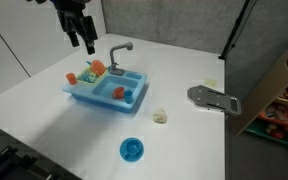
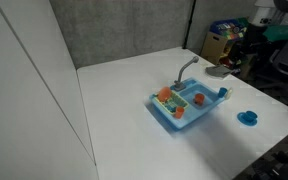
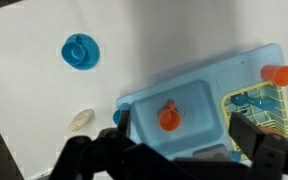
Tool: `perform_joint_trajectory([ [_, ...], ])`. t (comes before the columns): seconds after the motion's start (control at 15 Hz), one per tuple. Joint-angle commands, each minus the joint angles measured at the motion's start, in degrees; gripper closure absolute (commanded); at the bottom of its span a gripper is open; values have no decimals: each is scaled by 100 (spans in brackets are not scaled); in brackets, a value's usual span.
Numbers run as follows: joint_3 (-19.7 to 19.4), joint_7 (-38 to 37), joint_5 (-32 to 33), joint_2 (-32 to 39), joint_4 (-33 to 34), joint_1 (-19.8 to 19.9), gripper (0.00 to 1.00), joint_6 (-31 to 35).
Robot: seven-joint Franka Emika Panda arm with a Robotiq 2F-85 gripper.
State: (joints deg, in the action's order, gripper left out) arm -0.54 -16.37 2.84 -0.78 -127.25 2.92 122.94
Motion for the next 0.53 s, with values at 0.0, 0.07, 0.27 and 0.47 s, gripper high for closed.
perform_joint_trajectory([
  [0.0,-109,318,-138,446,287,14,0,280],
  [0.07,-139,298,-140,559,340,31,0,333],
  [0.27,-284,280,-241,929,574,107,0,397],
  [0.47,-426,343,-400,1317,846,198,0,419],
])
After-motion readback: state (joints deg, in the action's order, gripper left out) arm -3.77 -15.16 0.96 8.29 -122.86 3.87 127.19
